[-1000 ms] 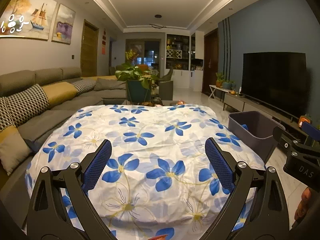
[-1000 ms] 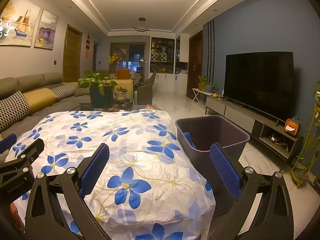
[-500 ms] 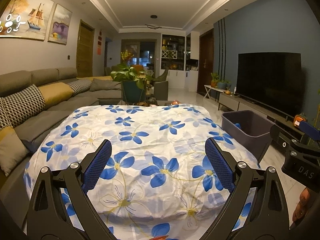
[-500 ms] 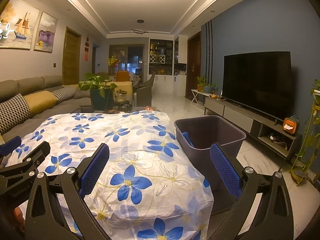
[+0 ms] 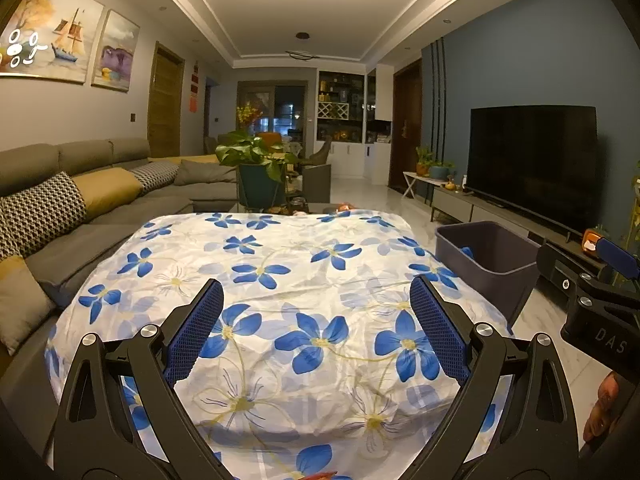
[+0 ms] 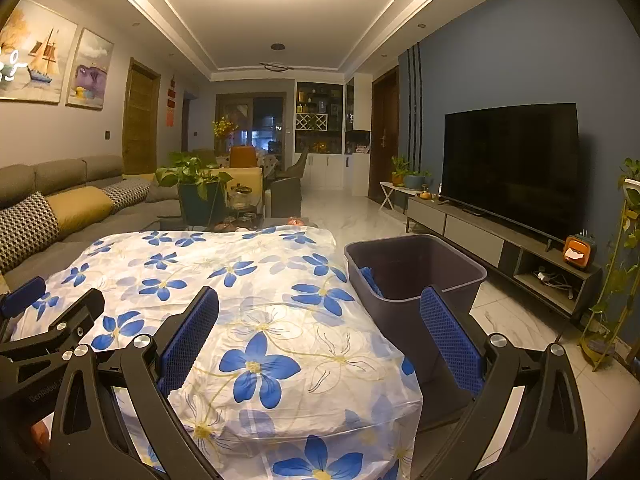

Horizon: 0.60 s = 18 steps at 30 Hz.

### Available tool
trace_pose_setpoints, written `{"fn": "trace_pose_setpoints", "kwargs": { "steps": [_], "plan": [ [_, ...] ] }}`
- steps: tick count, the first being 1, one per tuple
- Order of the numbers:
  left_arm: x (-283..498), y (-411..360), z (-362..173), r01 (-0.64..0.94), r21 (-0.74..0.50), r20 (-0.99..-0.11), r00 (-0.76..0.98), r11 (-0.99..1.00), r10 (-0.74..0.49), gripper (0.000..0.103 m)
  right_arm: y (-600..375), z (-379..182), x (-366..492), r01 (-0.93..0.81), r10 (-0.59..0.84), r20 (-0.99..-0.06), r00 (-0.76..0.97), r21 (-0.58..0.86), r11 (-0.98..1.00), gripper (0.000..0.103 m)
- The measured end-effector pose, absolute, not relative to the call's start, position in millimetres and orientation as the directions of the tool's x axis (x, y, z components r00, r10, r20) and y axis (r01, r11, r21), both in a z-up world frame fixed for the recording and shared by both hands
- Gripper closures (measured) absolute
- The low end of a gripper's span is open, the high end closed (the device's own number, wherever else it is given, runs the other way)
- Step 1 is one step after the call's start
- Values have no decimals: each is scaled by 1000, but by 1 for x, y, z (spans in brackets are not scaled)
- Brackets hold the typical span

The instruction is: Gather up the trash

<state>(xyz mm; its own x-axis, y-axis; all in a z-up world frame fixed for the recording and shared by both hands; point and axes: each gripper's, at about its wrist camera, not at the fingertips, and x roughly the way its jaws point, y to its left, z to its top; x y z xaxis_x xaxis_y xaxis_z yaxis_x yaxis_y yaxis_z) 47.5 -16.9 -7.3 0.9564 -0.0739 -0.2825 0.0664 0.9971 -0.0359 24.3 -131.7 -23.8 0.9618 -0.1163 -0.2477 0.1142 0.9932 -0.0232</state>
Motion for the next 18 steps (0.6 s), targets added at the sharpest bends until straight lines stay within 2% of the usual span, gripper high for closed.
{"fn": "trace_pose_setpoints", "kwargs": {
  "steps": [18],
  "plan": [
    [44, -21, -5, 90, -36, -275, 957, 995, -97, 10, -134, -21, 23, 119, -120, -240, 963, -18, 993, 6]
  ]
}}
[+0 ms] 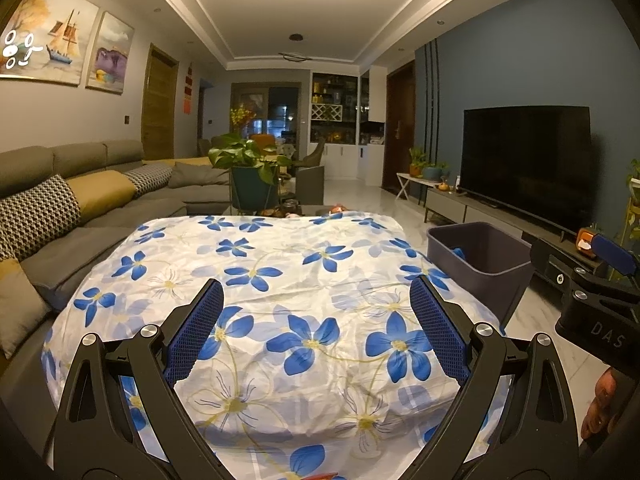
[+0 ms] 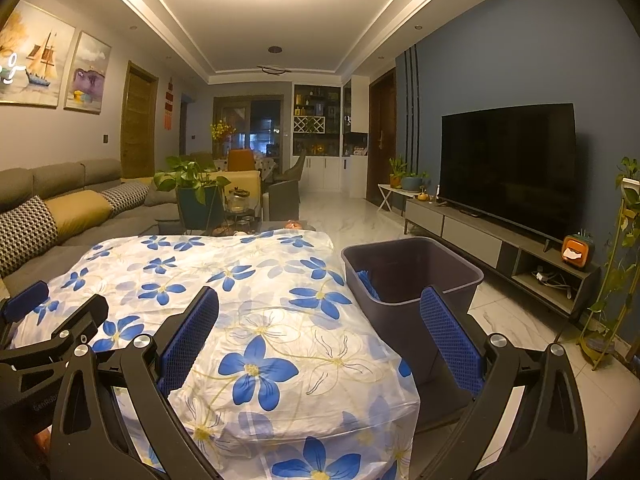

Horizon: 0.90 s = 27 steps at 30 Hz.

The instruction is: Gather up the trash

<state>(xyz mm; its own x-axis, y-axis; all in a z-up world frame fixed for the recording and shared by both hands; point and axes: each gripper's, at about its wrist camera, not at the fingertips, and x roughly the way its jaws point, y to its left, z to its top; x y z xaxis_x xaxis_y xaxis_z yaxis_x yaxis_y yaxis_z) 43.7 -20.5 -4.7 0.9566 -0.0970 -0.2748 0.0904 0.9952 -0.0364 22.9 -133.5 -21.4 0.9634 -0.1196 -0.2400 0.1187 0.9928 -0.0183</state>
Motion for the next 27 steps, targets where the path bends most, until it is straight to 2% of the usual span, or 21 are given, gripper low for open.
{"fn": "trace_pose_setpoints", "kwargs": {
  "steps": [27],
  "plan": [
    [43, -21, -5, 92, -39, -275, 956, 995, -99, 10, -134, -19, 22, 122, -122, -237, 964, -15, 992, 6]
  ]
}}
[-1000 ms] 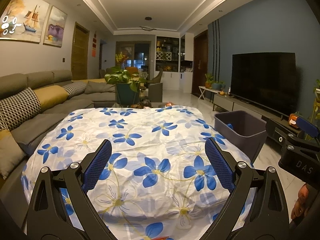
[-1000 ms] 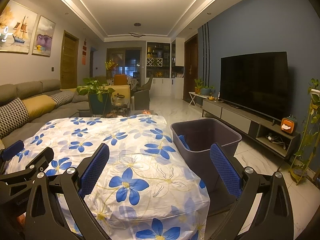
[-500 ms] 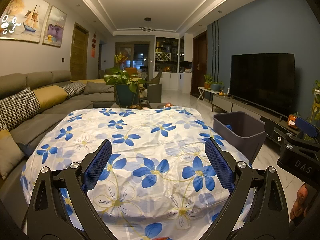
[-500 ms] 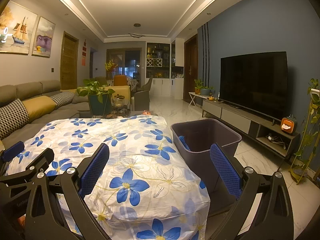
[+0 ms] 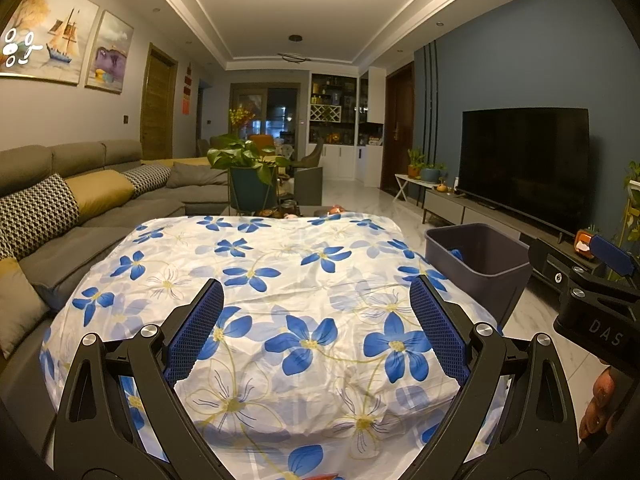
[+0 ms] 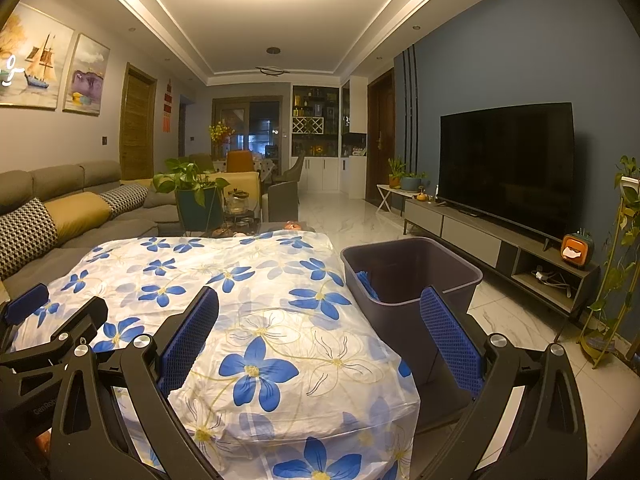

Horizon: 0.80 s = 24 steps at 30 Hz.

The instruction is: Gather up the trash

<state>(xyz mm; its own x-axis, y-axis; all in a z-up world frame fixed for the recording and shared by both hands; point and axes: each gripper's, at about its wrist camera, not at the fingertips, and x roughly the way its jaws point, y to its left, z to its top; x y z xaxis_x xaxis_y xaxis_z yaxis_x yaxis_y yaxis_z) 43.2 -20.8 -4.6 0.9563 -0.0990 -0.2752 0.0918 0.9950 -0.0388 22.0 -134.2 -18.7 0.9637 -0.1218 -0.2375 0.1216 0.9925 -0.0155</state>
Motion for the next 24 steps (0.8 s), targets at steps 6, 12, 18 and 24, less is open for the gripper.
{"fn": "trace_pose_setpoints", "kwargs": {
  "steps": [6, 12, 18, 24],
  "plan": [
    [43, -21, -4, 94, -40, -273, 957, 995, -101, 10, -135, -19, 22, 123, -123, -237, 964, -16, 992, 6],
    [43, -22, -4, 95, -39, -273, 956, 995, -102, 11, -132, -15, 20, 127, -127, -233, 964, -14, 992, 6],
    [43, -22, -4, 96, -40, -272, 957, 995, -103, 11, -132, -15, 20, 130, -129, -233, 964, -12, 992, 6],
    [43, -23, -4, 97, -38, -274, 956, 995, -103, 12, -132, -14, 20, 132, -131, -235, 963, -14, 991, 6]
  ]
}}
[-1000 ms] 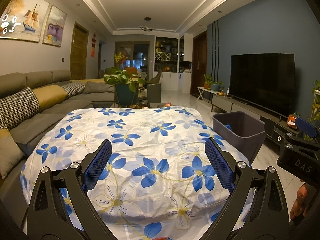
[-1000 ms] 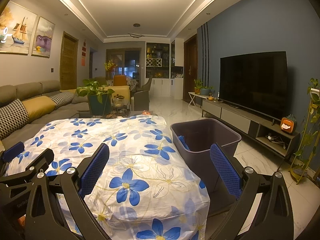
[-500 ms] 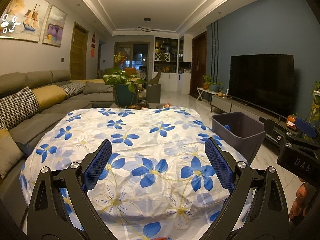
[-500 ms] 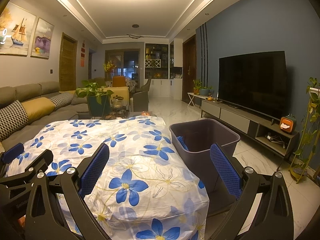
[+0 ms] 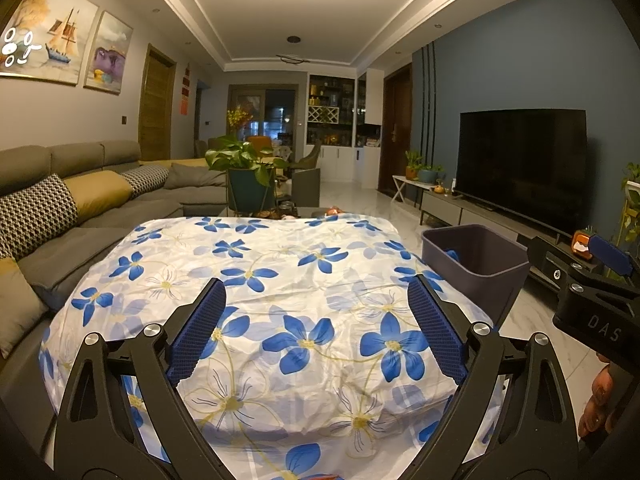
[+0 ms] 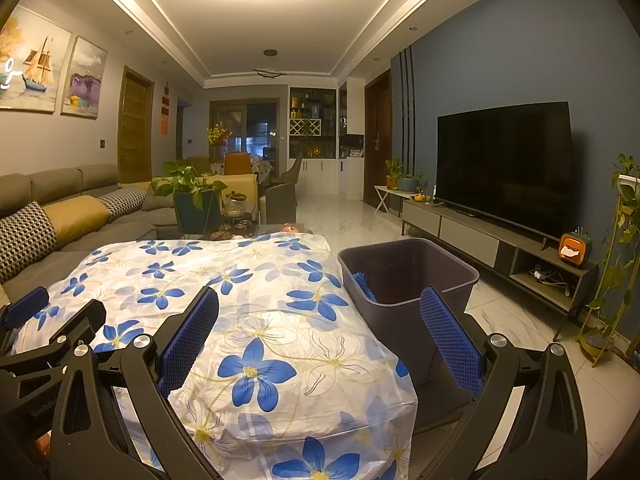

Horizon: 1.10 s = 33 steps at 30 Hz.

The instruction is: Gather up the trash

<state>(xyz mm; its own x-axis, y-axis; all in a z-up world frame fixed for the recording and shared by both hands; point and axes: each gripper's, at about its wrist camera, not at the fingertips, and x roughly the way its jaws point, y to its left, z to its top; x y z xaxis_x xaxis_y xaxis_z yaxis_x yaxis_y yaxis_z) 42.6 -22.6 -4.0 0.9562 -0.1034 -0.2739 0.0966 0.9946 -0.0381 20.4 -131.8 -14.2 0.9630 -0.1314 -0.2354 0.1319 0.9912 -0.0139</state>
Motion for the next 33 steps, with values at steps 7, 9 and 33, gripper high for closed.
{"fn": "trace_pose_setpoints", "kwargs": {
  "steps": [7, 9, 33],
  "plan": [
    [42, -27, -4, 102, -40, -280, 954, 994, -109, 26, -133, -15, 19, 130, -129, -234, 964, -12, 991, 6],
    [43, -27, -4, 100, -43, -284, 953, 994, -108, 29, -133, -15, 19, 131, -130, -234, 963, -13, 991, 6],
    [43, -26, -5, 126, -45, -290, 948, 991, -133, 34, -132, -16, 19, 138, -136, -234, 963, -7, 990, 6]
  ]
}}
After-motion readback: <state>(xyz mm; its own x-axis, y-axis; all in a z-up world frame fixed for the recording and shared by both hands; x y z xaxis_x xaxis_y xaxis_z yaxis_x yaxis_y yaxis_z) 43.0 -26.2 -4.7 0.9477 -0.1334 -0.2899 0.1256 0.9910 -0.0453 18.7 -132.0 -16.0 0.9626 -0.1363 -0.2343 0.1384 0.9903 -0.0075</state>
